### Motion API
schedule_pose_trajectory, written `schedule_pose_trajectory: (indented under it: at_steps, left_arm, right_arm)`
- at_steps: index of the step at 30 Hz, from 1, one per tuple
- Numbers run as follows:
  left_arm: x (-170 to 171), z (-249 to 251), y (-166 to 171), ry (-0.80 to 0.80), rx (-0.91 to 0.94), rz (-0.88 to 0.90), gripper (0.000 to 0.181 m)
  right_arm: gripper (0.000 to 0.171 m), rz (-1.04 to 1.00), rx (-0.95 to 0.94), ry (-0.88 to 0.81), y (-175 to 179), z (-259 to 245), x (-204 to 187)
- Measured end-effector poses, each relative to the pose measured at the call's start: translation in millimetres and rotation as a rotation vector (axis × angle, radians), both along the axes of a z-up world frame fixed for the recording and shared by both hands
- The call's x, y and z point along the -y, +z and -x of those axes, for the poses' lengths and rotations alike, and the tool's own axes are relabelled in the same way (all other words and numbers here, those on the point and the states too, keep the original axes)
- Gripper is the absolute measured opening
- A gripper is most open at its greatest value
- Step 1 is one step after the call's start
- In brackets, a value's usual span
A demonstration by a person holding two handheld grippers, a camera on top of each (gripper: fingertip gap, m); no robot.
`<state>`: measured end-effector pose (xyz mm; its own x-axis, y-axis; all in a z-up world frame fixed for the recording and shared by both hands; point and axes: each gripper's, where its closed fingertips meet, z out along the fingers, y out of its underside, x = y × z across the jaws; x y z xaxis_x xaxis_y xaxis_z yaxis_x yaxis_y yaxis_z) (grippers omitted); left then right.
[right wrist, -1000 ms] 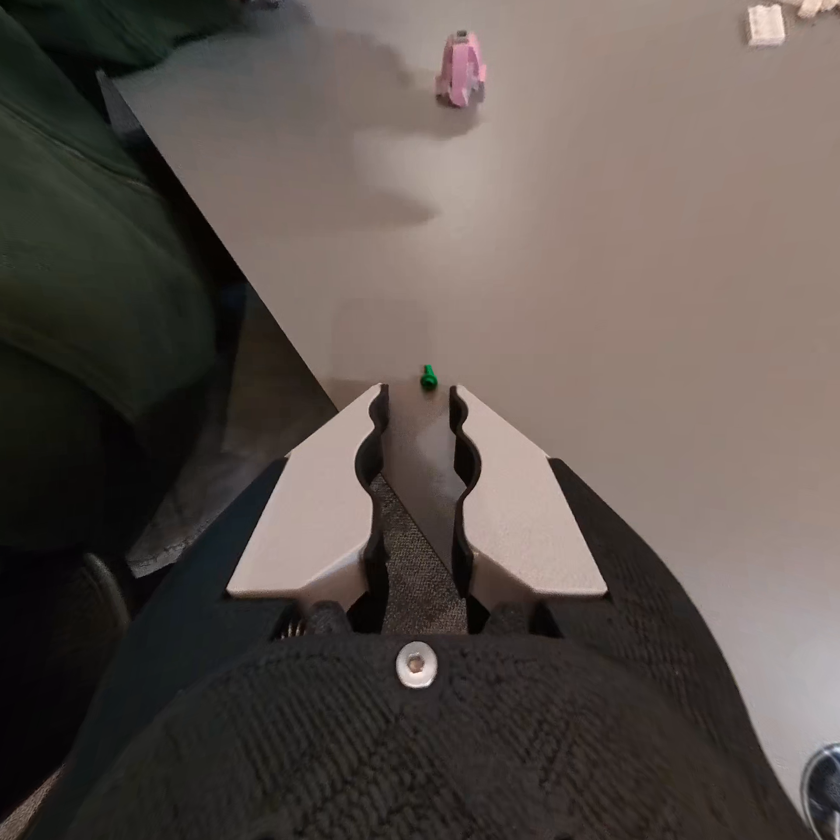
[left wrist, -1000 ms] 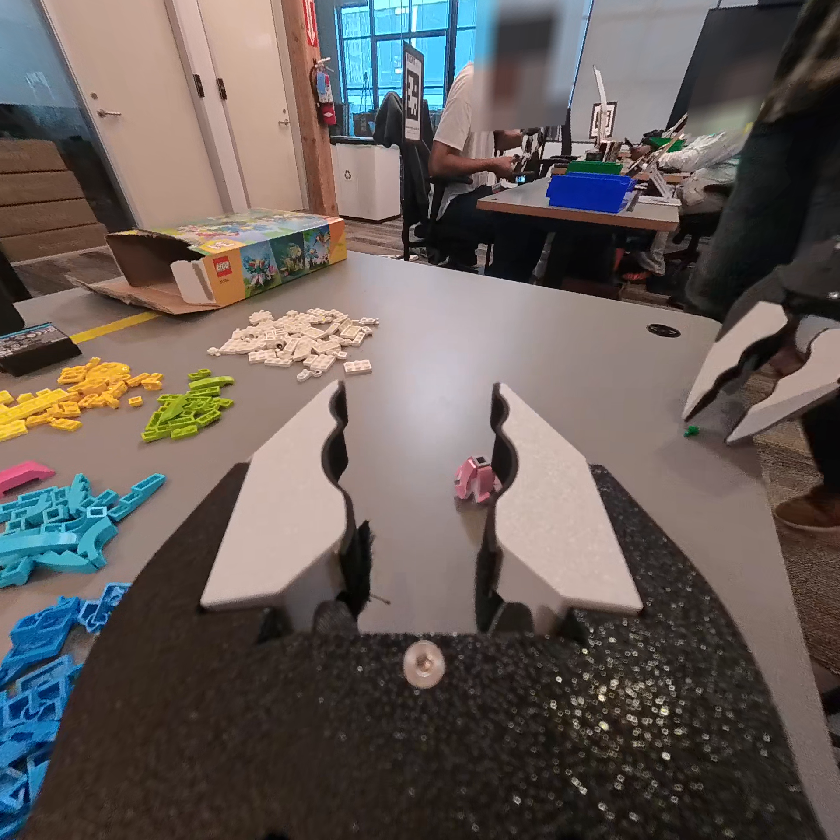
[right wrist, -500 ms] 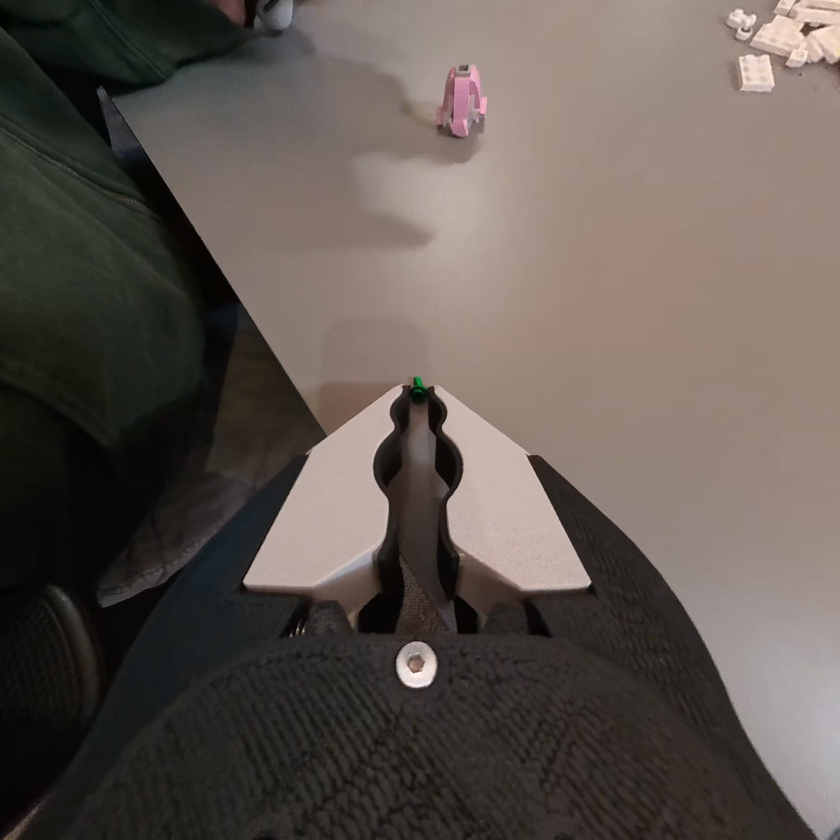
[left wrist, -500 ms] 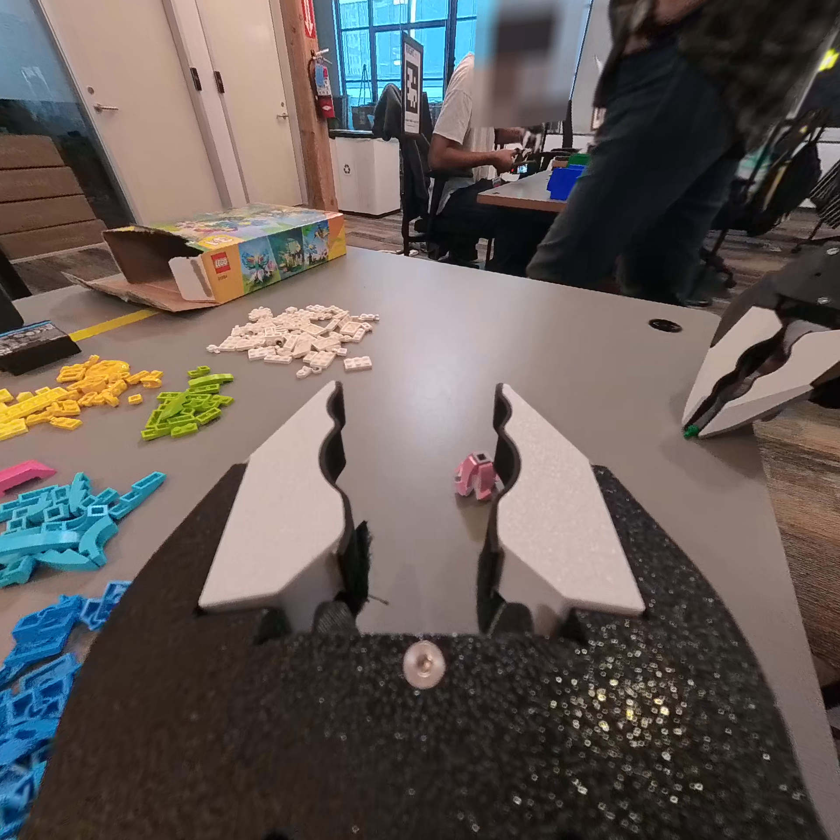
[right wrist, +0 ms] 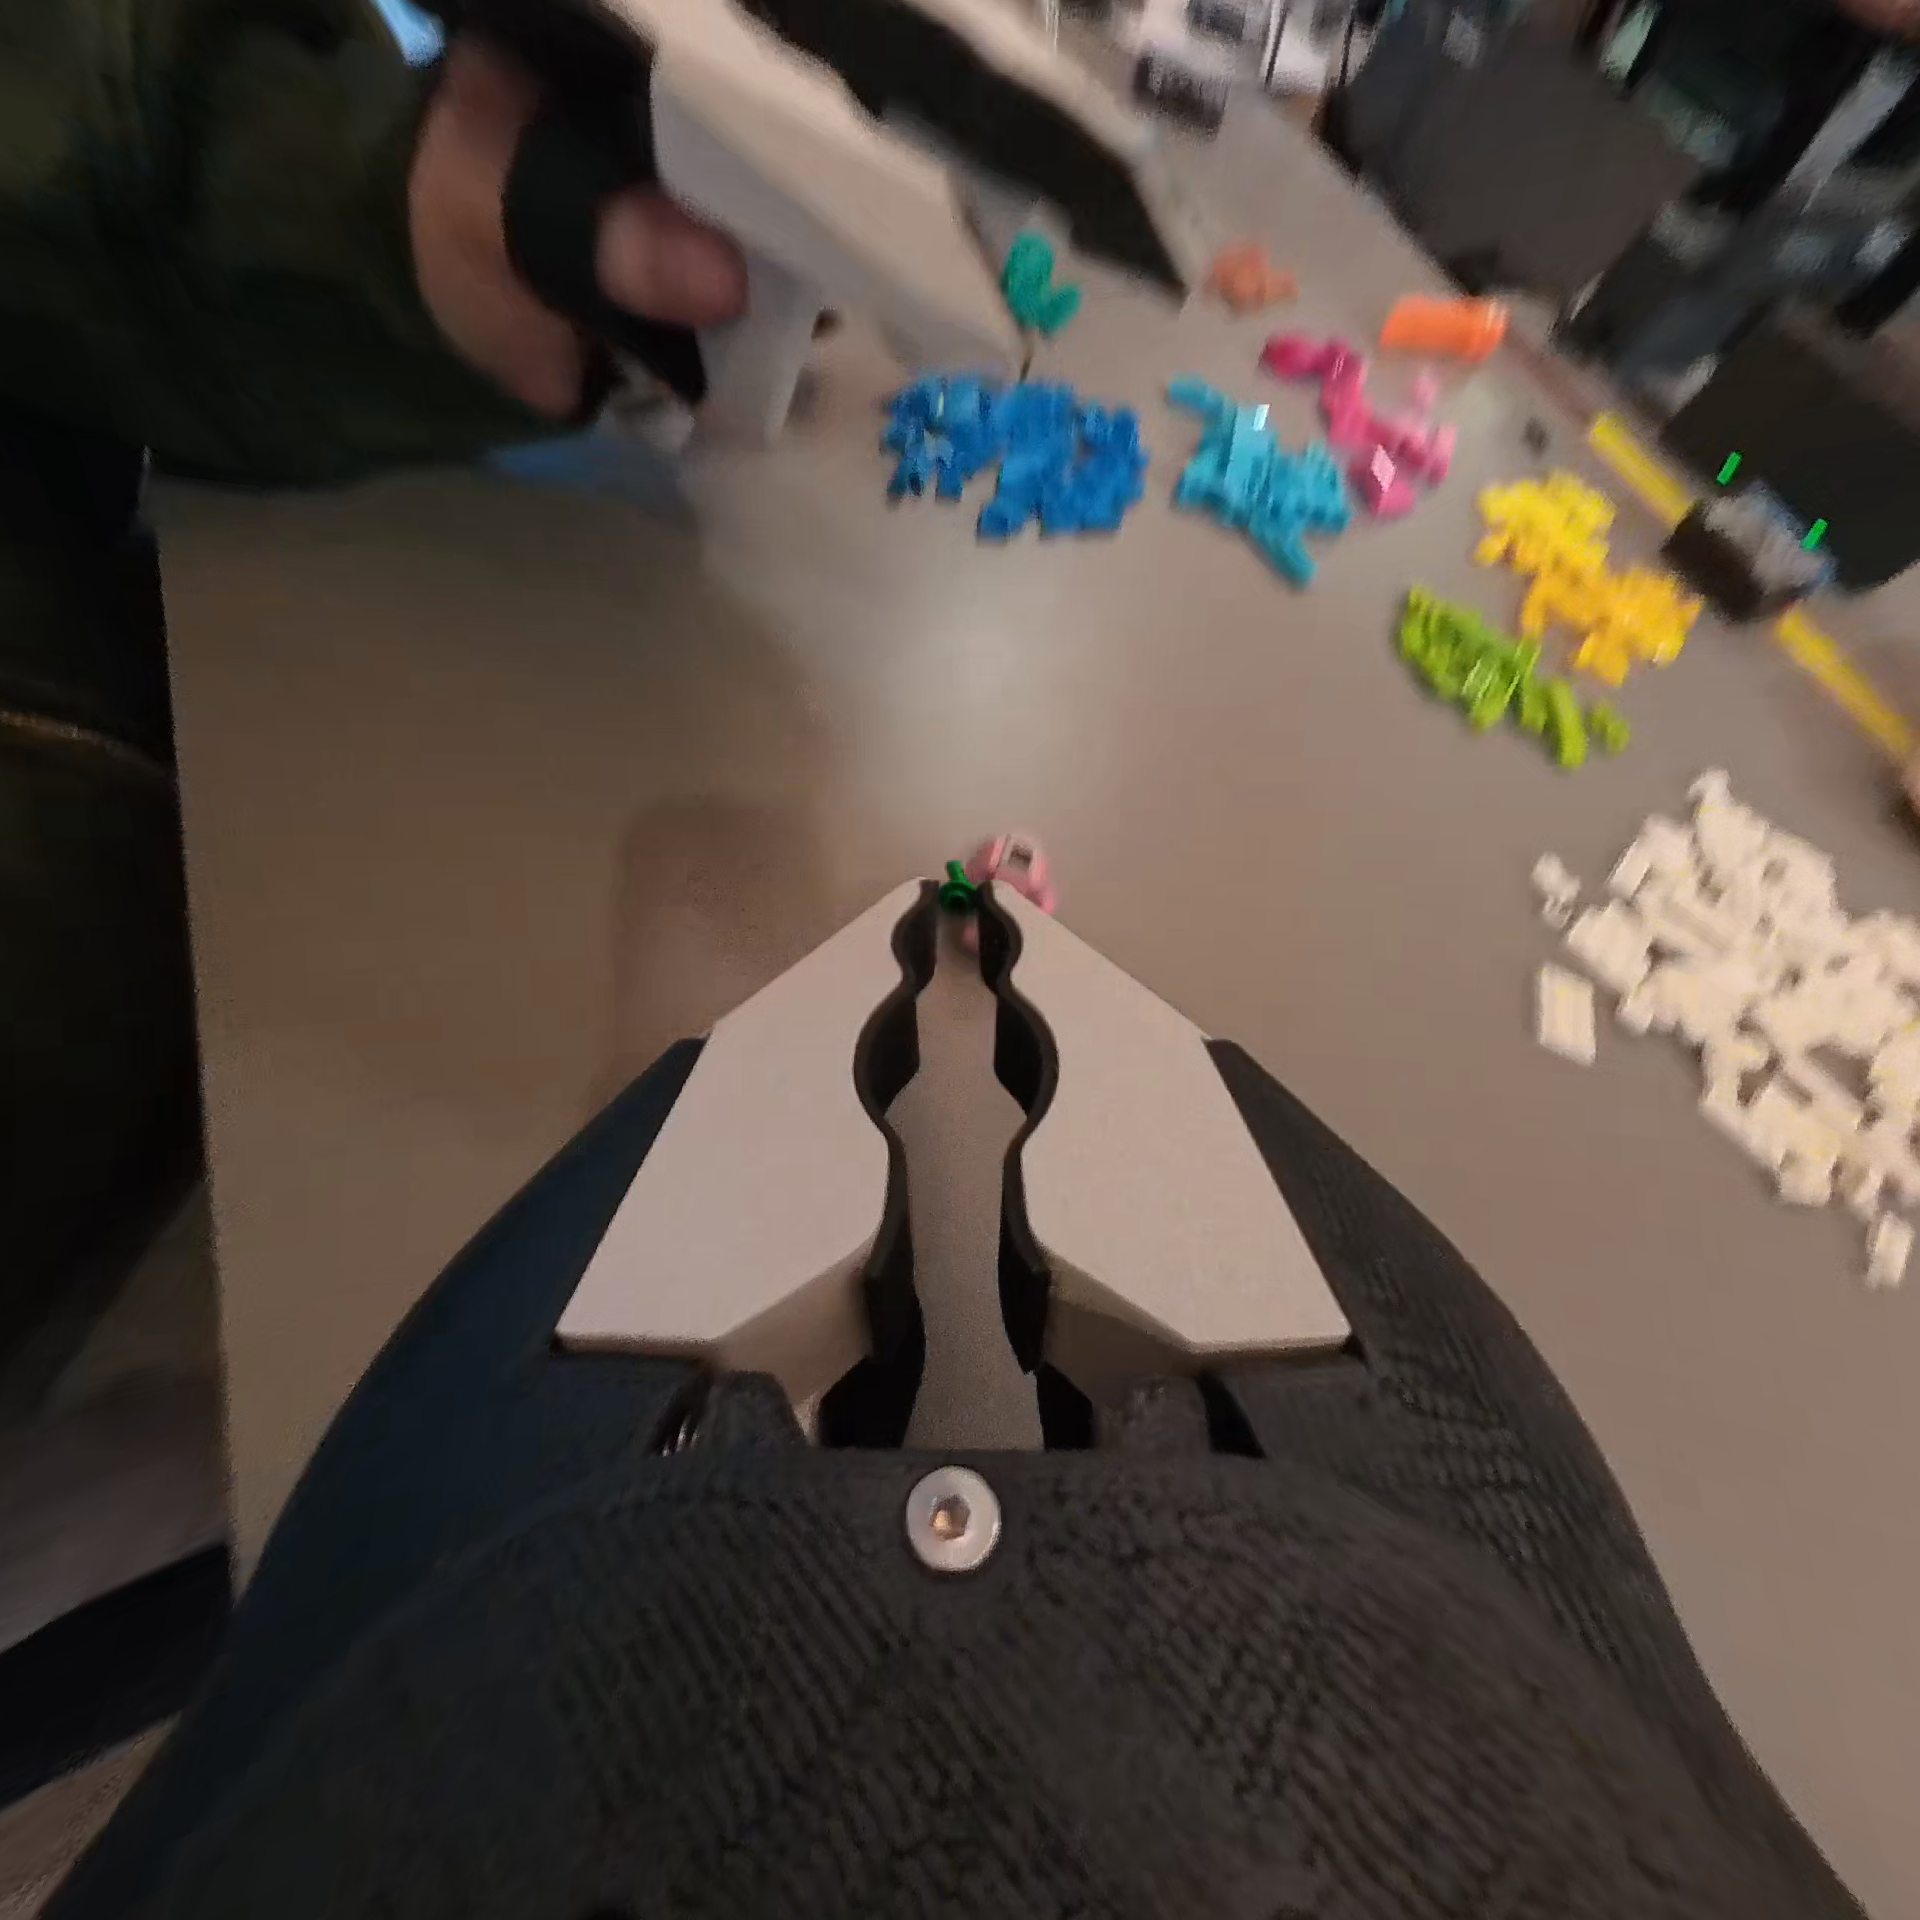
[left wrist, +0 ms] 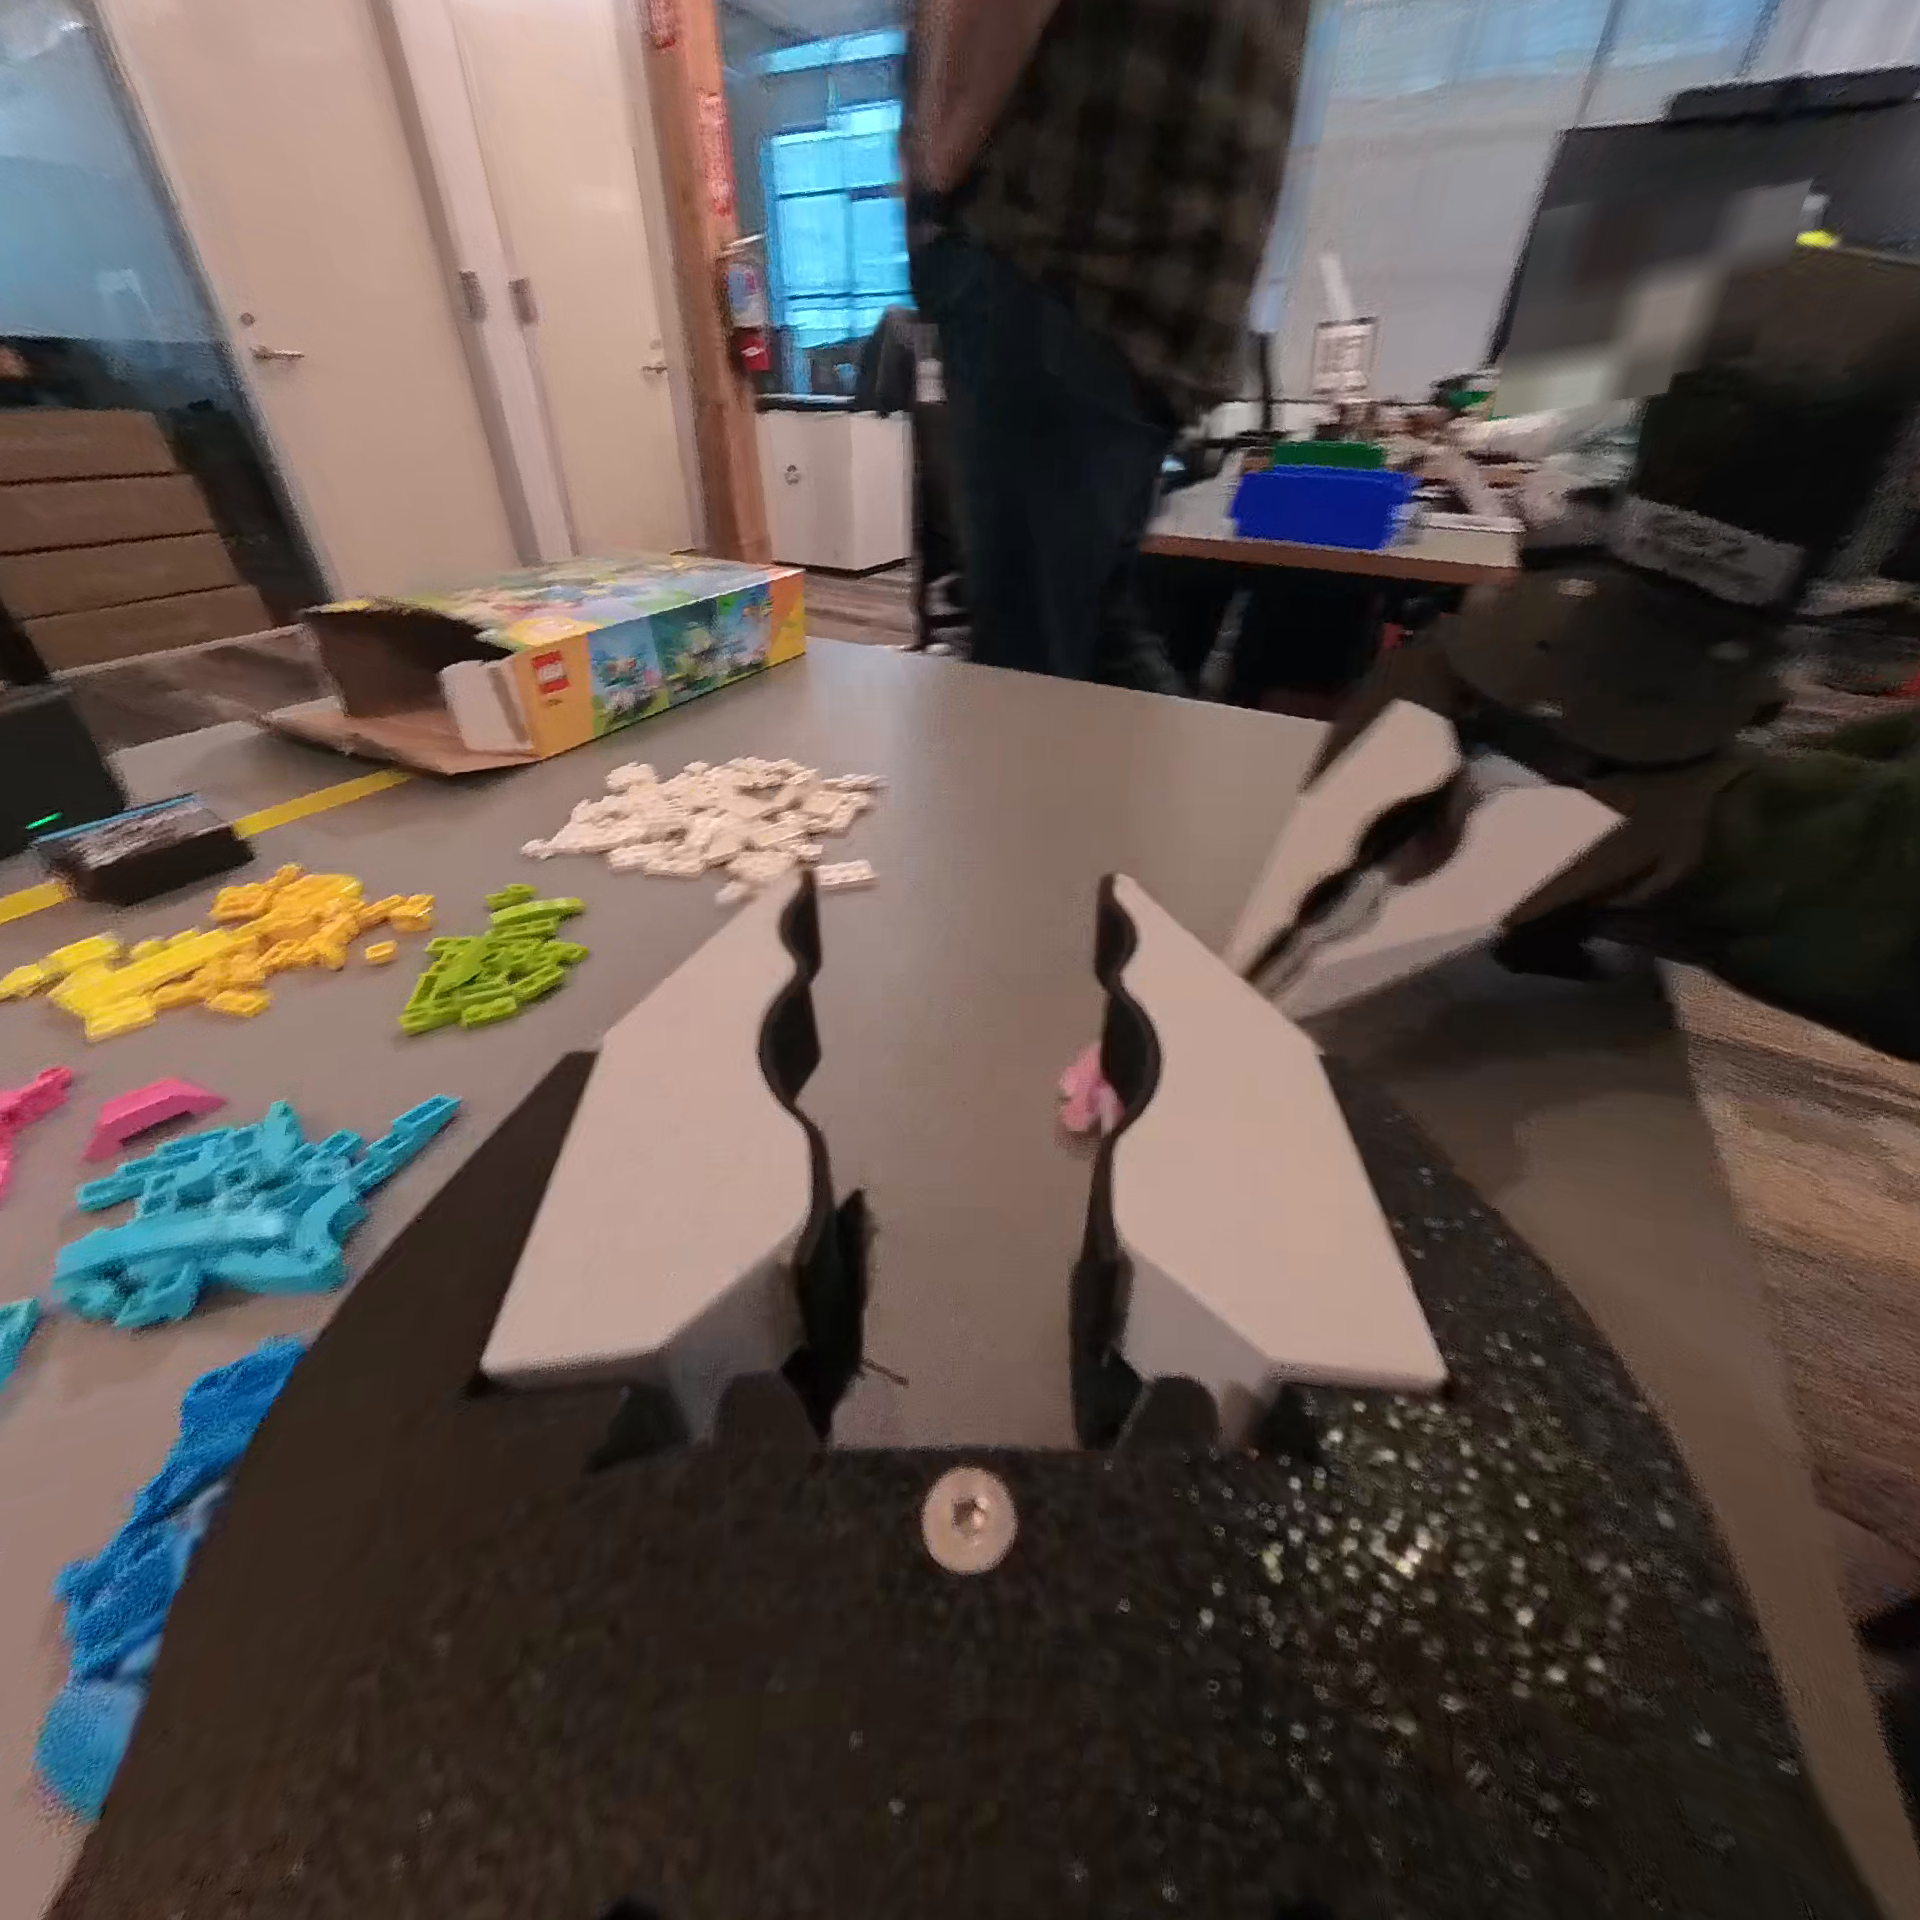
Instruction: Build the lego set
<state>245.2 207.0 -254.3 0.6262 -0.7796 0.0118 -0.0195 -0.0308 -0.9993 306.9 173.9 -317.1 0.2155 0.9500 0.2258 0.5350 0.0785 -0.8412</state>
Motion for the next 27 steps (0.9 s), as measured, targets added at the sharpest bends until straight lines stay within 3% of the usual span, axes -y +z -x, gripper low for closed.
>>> schedule_pose_trajectory:
  at_steps: [1, 3, 8, 17, 27]
  left_arm:
    - [8.8, -5.8, 0.9, -0.069, -0.005, -0.011, 0.041]
    - [24.8, -16.7, -2.3, -0.196, -0.016, 0.0, 0.025]
    - [40.5, -35.5, -14.4, -0.344, -0.013, 0.105, 0.019]
    - [54.7, -43.1, -6.4, -0.423, -0.017, 0.017, 0.0]
    - [67.1, -46.5, -6.1, -0.544, 0.062, 0.094, 0.0]
  right_arm:
    - [0.006, -0.045, -0.048, 0.017, 8.6, 6.8, -2.0]
    - [0.006, -0.15, -0.143, 0.051, 25.6, 17.1, -2.2]
    - [0.006, -0.31, -0.257, 0.123, 45.3, 29.8, 6.8]
    - [0.006, -0.013, -0.453, 0.208, 62.9, 30.1, 21.7]
    - [0.005, -0.042, -0.288, 0.256, 40.8, 34.0, 31.5]
